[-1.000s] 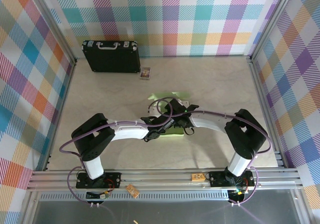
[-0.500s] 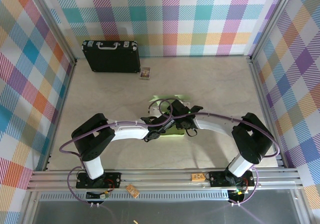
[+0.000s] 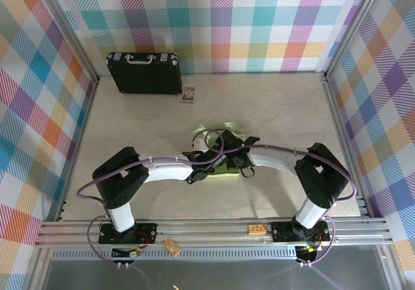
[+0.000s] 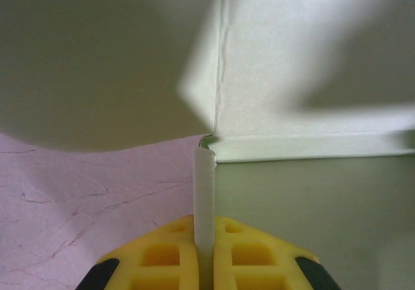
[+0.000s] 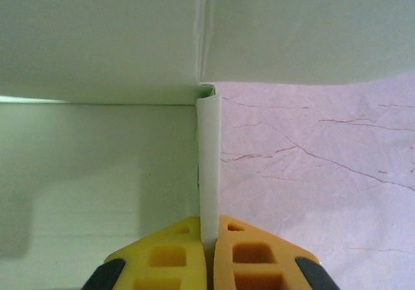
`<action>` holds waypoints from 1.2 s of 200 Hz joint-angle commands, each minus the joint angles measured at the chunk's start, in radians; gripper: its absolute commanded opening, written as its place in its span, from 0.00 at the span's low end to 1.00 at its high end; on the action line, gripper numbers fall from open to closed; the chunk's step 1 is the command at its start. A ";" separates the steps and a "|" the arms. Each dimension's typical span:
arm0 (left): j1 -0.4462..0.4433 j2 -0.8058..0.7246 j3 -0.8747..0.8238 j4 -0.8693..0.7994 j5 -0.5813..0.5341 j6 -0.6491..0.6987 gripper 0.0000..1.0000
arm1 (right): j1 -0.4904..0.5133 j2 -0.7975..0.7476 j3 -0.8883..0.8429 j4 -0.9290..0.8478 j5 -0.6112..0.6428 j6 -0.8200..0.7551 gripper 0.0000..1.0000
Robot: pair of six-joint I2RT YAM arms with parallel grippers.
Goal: Fold the paper box
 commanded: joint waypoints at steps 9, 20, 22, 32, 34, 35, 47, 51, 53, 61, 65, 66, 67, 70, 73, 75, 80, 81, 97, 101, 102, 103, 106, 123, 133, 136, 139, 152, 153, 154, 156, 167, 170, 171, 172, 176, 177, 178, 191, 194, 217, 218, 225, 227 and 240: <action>-0.011 -0.011 -0.014 -0.069 0.005 0.015 0.00 | 0.008 0.052 0.029 -0.097 0.048 -0.019 0.01; -0.011 -0.009 -0.015 -0.064 0.008 0.015 0.00 | 0.007 0.063 0.036 -0.101 0.049 -0.023 0.01; -0.011 -0.010 -0.014 -0.063 0.009 0.015 0.00 | 0.008 0.064 0.037 -0.102 0.051 -0.024 0.01; -0.011 -0.010 -0.013 -0.062 0.012 0.015 0.00 | 0.009 0.073 0.043 -0.116 0.066 -0.022 0.01; -0.011 -0.010 -0.013 -0.062 0.012 0.016 0.00 | 0.010 0.074 0.043 -0.118 0.070 -0.021 0.01; -0.011 -0.010 -0.013 -0.062 0.013 0.015 0.00 | 0.009 0.075 0.043 -0.119 0.071 -0.021 0.01; -0.012 -0.009 -0.011 -0.065 0.013 0.017 0.00 | 0.012 0.083 0.052 -0.146 0.106 -0.019 0.01; -0.012 -0.011 -0.010 -0.067 0.013 0.017 0.00 | 0.013 0.084 0.056 -0.156 0.119 -0.020 0.00; -0.012 -0.011 -0.010 -0.068 0.012 0.017 0.00 | 0.014 0.085 0.057 -0.161 0.124 -0.019 0.00; -0.012 -0.012 -0.010 -0.066 0.012 0.016 0.00 | 0.013 0.091 0.064 -0.177 0.145 -0.021 0.01; -0.012 -0.013 -0.012 -0.066 0.012 0.018 0.00 | 0.013 0.095 0.066 -0.184 0.154 -0.021 0.01; -0.011 -0.013 -0.012 -0.066 0.012 0.018 0.00 | 0.013 0.096 0.066 -0.186 0.155 -0.021 0.01; -0.012 -0.013 -0.011 -0.066 0.013 0.017 0.00 | 0.013 0.097 0.068 -0.188 0.158 -0.021 0.01; -0.011 -0.012 -0.010 -0.066 0.013 0.017 0.00 | 0.015 0.098 0.070 -0.191 0.163 -0.022 0.01; -0.011 -0.013 -0.010 -0.068 0.014 0.016 0.00 | 0.014 0.101 0.072 -0.195 0.166 -0.022 0.01; -0.011 -0.012 -0.010 -0.068 0.014 0.017 0.00 | 0.014 0.103 0.073 -0.197 0.167 -0.023 0.01; -0.012 -0.014 -0.010 -0.066 0.016 0.017 0.00 | 0.014 0.108 0.075 -0.196 0.169 -0.025 0.01; -0.013 -0.015 -0.010 -0.066 0.016 0.017 0.00 | 0.014 0.109 0.076 -0.196 0.168 -0.026 0.01; -0.013 -0.015 -0.012 -0.058 0.019 0.015 0.00 | 0.016 0.137 0.086 -0.198 0.162 -0.029 0.01; -0.013 -0.013 -0.012 -0.057 0.019 0.016 0.00 | 0.018 0.144 0.087 -0.194 0.158 -0.030 0.01; -0.013 -0.013 -0.012 -0.057 0.020 0.015 0.00 | 0.018 0.146 0.087 -0.193 0.157 -0.031 0.01; -0.013 -0.013 -0.012 -0.056 0.021 0.016 0.00 | 0.018 0.148 0.087 -0.191 0.156 -0.032 0.01; -0.013 -0.011 -0.011 -0.056 0.021 0.018 0.00 | 0.019 0.151 0.086 -0.187 0.151 -0.034 0.01; -0.013 -0.008 -0.004 -0.064 0.021 0.018 0.00 | 0.024 0.170 0.083 -0.147 0.096 -0.047 0.00; -0.013 -0.009 -0.007 -0.062 0.019 0.015 0.00 | 0.032 0.177 0.079 -0.121 0.069 -0.052 0.00; -0.013 -0.011 -0.010 -0.060 0.019 0.016 0.00 | 0.034 0.180 0.078 -0.111 0.061 -0.052 0.00; -0.013 -0.011 -0.010 -0.057 0.020 0.015 0.00 | 0.035 0.183 0.077 -0.101 0.048 -0.054 0.00; -0.013 -0.009 -0.012 -0.052 0.025 0.015 0.00 | 0.038 0.188 0.063 -0.039 -0.032 -0.074 0.00; -0.013 -0.010 -0.012 -0.051 0.025 0.014 0.00 | 0.039 0.187 0.061 -0.033 -0.038 -0.075 0.00; -0.013 -0.010 -0.012 -0.051 0.024 0.014 0.00 | 0.038 0.188 0.059 -0.029 -0.046 -0.076 0.00; -0.013 -0.010 -0.011 -0.050 0.027 0.014 0.00 | 0.038 0.188 0.056 -0.024 -0.065 -0.076 0.00; -0.013 -0.005 -0.010 -0.046 0.036 0.015 0.00 | 0.038 0.183 0.045 0.014 -0.112 -0.079 0.00; -0.013 -0.006 -0.010 -0.045 0.036 0.015 0.00 | 0.038 0.181 0.041 0.025 -0.122 -0.080 0.00; -0.013 -0.006 -0.010 -0.045 0.037 0.015 0.00 | 0.039 0.179 0.040 0.028 -0.125 -0.081 0.00; -0.013 -0.004 -0.010 -0.046 0.037 0.015 0.00 | 0.038 0.178 0.039 0.031 -0.128 -0.081 0.00; -0.013 -0.004 -0.009 -0.046 0.037 0.015 0.00 | 0.039 0.176 0.034 0.042 -0.139 -0.082 0.00; -0.013 -0.003 -0.009 -0.045 0.038 0.015 0.00 | 0.039 0.174 0.033 0.044 -0.141 -0.081 0.00; -0.013 -0.003 -0.009 -0.045 0.038 0.015 0.00 | 0.038 0.173 0.032 0.045 -0.144 -0.081 0.00; -0.013 -0.004 -0.012 -0.041 0.041 0.015 0.00 | 0.038 0.160 0.028 0.060 -0.157 -0.089 0.00; -0.013 -0.003 -0.012 -0.041 0.041 0.014 0.00 | 0.039 0.155 0.026 0.060 -0.156 -0.090 0.00; -0.013 -0.008 -0.013 -0.045 0.038 0.015 0.00 | 0.035 0.129 0.024 0.055 -0.150 -0.099 0.00; -0.013 -0.008 -0.013 -0.045 0.038 0.016 0.00 | 0.035 0.127 0.024 0.054 -0.151 -0.099 0.00; -0.013 -0.009 -0.014 -0.047 0.037 0.015 0.00 | 0.033 0.118 0.023 0.058 -0.160 -0.101 0.00; -0.013 -0.010 -0.014 -0.046 0.037 0.016 0.00 | 0.033 0.114 0.022 0.061 -0.164 -0.102 0.00; -0.013 -0.009 -0.009 -0.049 0.038 0.018 0.00 | 0.032 0.089 0.010 0.087 -0.199 -0.110 0.00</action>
